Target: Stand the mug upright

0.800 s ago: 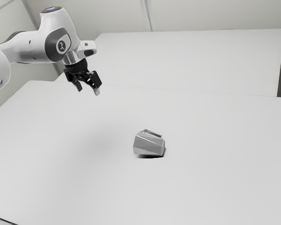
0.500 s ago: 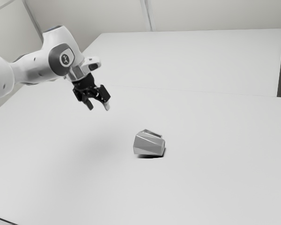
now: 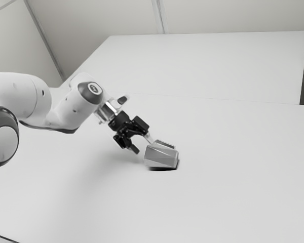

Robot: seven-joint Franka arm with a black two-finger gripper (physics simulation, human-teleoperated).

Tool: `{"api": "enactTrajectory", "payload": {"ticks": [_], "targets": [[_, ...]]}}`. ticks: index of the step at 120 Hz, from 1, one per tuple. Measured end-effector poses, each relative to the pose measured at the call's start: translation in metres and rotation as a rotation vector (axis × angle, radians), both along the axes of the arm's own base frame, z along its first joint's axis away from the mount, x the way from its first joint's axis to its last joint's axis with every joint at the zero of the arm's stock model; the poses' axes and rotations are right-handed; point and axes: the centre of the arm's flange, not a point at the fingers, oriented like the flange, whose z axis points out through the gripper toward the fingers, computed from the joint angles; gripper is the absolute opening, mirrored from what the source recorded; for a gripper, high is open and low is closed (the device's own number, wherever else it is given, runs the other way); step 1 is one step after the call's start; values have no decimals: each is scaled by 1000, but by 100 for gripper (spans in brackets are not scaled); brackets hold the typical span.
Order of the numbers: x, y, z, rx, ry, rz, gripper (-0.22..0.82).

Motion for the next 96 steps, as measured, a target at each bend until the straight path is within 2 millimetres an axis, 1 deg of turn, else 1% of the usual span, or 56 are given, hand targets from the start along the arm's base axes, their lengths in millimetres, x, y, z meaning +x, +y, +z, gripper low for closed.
{"api": "enactTrajectory", "payload": {"ticks": [14, 33, 54, 59, 64, 88, 96], "targets": [[1, -4, -13, -56, 5, 24, 60], [3, -7, -24, -120, 5, 63, 60], [2, -14, -31, -156, 11, 91, 60], [2, -16, -32, -160, 11, 94, 59], [2, -17, -32, -164, 10, 99, 55], [3, -20, -31, -171, 6, 114, 28], [3, -21, -31, -176, 5, 119, 21]]}}
